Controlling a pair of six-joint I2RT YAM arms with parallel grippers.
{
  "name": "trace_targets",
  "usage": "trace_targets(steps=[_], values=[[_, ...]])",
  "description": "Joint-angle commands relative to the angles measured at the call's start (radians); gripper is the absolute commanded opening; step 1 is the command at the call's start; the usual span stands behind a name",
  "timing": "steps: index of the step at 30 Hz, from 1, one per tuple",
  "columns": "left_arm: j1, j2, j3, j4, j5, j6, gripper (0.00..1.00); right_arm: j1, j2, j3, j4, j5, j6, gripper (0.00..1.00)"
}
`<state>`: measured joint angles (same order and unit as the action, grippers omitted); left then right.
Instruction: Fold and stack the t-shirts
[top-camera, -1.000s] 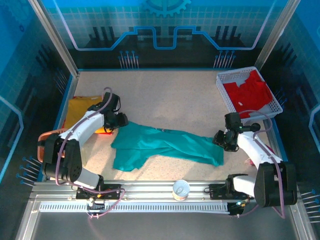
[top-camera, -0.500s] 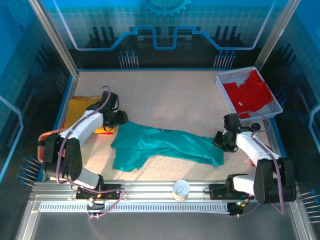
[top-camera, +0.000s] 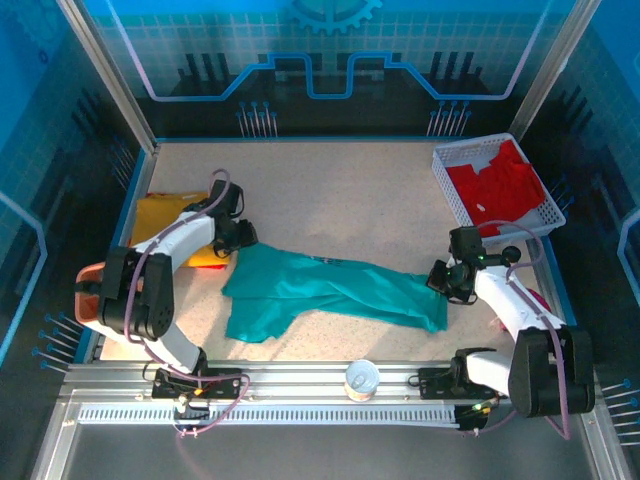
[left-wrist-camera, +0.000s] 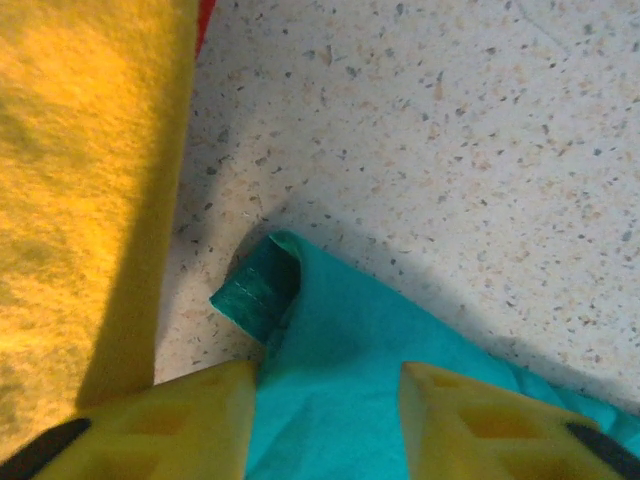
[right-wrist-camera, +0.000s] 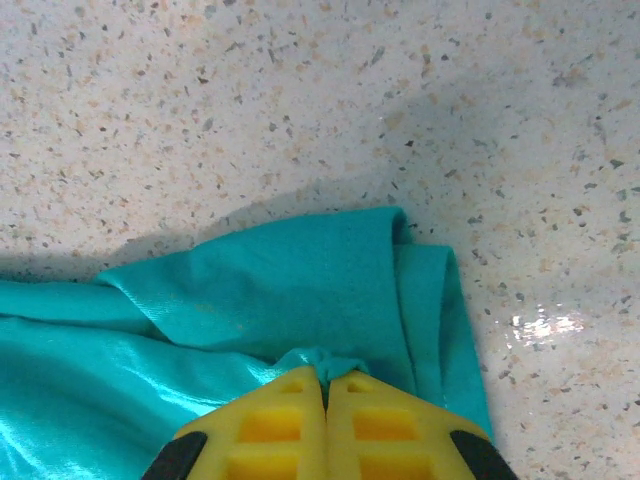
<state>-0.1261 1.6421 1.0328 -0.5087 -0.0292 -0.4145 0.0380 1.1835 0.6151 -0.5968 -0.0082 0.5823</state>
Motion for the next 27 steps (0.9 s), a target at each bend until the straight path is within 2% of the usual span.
trace_targets(steps=[1, 7, 21, 24, 27], values=[[0.009, 0.042, 0.032, 0.021, 0.014, 0.009, 0.34, -0.013, -0.022, 0.038, -0.028, -0.016, -0.015, 0.0], [0.008, 0.037, 0.041, 0.035, 0.023, 0.005, 0.14, -0.016, -0.059, 0.065, -0.05, -0.03, -0.022, 0.0], [-0.004, -0.107, 0.072, -0.038, 0.05, 0.025, 0.0, -0.035, -0.058, 0.086, -0.056, -0.033, -0.022, 0.0], [-0.042, -0.176, 0.048, -0.047, 0.074, 0.044, 0.0, -0.039, -0.059, 0.088, -0.057, -0.038, -0.024, 0.0], [-0.13, -0.286, -0.003, -0.037, 0.08, 0.073, 0.01, -0.045, -0.062, 0.085, -0.057, -0.04, -0.025, 0.0]])
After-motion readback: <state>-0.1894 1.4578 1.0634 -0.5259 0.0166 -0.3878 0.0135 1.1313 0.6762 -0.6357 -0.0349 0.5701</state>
